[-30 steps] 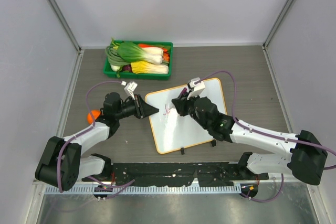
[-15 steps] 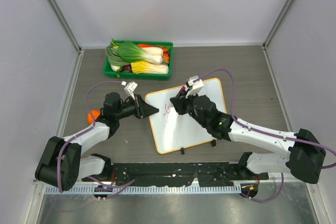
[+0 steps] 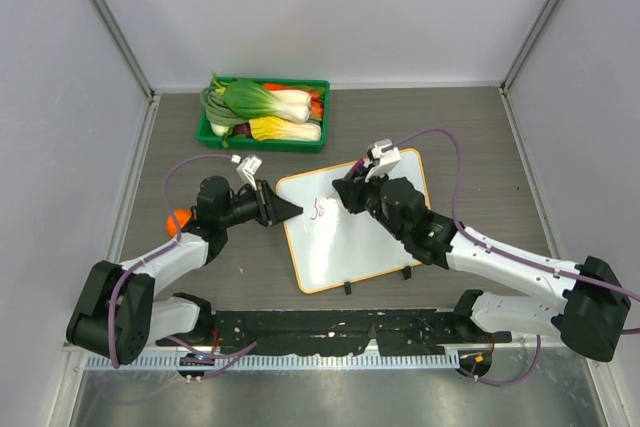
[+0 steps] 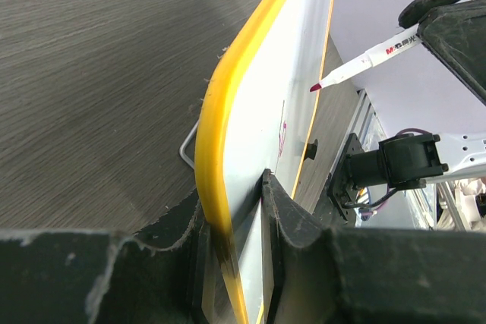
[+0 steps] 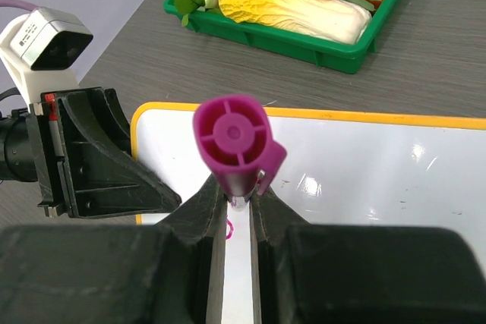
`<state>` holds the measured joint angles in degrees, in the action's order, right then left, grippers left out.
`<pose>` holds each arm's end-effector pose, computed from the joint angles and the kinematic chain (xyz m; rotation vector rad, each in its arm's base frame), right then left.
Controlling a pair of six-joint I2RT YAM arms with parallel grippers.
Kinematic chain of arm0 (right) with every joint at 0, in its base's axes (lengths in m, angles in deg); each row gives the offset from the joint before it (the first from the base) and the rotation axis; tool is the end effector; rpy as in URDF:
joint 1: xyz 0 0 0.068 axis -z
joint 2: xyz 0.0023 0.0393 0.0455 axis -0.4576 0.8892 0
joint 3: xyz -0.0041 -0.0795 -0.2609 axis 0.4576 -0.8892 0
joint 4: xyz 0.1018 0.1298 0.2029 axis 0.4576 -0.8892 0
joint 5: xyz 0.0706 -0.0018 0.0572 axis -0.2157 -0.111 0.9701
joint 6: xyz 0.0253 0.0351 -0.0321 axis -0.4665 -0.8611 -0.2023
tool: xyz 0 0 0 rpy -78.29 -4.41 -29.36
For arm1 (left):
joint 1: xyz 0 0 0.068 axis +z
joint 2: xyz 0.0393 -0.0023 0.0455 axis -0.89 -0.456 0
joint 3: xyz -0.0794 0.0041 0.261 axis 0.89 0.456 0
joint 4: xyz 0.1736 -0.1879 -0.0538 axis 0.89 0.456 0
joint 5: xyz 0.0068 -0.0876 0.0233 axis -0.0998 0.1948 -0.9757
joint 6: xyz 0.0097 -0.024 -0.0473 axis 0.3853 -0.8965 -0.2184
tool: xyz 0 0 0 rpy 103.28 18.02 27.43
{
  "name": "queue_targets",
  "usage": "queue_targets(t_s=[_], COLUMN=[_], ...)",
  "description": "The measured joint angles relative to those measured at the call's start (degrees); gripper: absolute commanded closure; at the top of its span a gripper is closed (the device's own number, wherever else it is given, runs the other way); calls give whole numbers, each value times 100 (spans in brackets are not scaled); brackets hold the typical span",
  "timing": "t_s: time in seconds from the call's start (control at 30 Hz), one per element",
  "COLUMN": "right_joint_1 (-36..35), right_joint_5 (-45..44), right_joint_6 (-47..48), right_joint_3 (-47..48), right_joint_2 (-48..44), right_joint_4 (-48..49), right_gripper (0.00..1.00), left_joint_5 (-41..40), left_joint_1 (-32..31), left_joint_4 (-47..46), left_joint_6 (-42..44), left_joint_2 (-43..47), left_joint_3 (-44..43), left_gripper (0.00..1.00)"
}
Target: Write a sentence on the whiteboard
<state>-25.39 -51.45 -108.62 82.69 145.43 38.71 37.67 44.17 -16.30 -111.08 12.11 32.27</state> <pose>0.1666 0.2001 0.2920 -0.2417 1.7695 0.6781 0.2156 -0.0978 0.1963 0.2023 2.0025 -1.3375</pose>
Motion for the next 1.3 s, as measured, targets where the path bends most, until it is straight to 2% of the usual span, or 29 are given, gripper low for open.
queue_targets(t_s=[0.77, 1.3], right_joint_1=[61, 61], right_joint_5=[155, 262], right_joint_6=[-92, -243], right_joint_3=[-146, -542], right_joint_2=[157, -157], right_joint_4=[59, 66], right_gripper=[99, 99], left_joint_5=[-7, -4], left_joint_1=[0, 0], left_joint_4=[2, 4], left_joint_6=[0, 0], left_joint_2=[-2, -4], left_joint_3=[7, 7], left_gripper=[100, 100])
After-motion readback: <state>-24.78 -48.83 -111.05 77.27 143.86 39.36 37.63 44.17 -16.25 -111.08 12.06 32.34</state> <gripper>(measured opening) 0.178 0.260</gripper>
